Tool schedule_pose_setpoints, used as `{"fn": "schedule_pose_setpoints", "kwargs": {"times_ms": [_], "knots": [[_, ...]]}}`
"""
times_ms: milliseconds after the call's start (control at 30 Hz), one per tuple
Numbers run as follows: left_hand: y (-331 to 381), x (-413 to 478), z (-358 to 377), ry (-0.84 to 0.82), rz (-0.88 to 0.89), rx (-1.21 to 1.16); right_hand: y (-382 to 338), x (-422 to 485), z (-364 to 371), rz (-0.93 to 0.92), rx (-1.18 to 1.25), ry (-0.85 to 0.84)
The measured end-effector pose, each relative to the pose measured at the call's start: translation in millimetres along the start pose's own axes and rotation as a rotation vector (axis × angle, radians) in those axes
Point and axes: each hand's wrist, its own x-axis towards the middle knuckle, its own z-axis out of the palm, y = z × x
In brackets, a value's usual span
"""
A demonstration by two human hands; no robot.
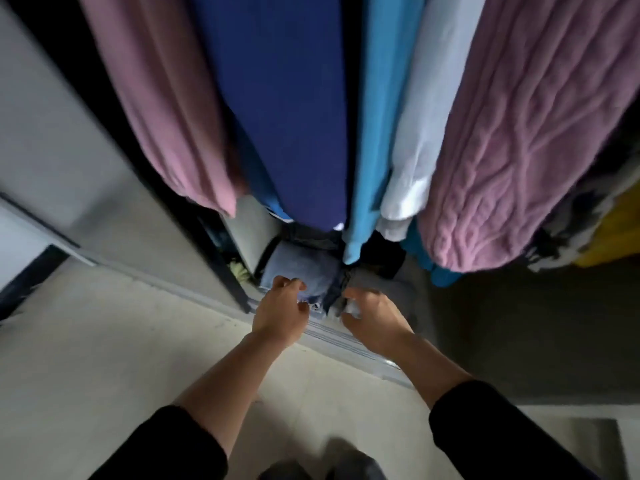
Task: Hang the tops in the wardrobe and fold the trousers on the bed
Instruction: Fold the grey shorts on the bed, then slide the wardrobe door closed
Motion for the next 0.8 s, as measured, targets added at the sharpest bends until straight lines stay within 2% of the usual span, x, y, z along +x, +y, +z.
{"fn": "schedule_pose_setpoints", "kwargs": {"times_ms": [167,400,633,800], "knots": [[31,-48,-130,0.136,-0.114,-0.056,-118,-27,-85,-0.114,-0.016,-0.038],[53,-74,-271,0.473,-0.223,-0.113,-247,-38,-176,-0.367,0.004,0.023],[60,-53,-385,0.909,-0.119,-0.267,-344,-18,-247,-0.588,0.023,0.214],[53,-31,-463,1.026,-0.023,-0.367,-419,4,-287,-0.666,0.024,0.312]]}}
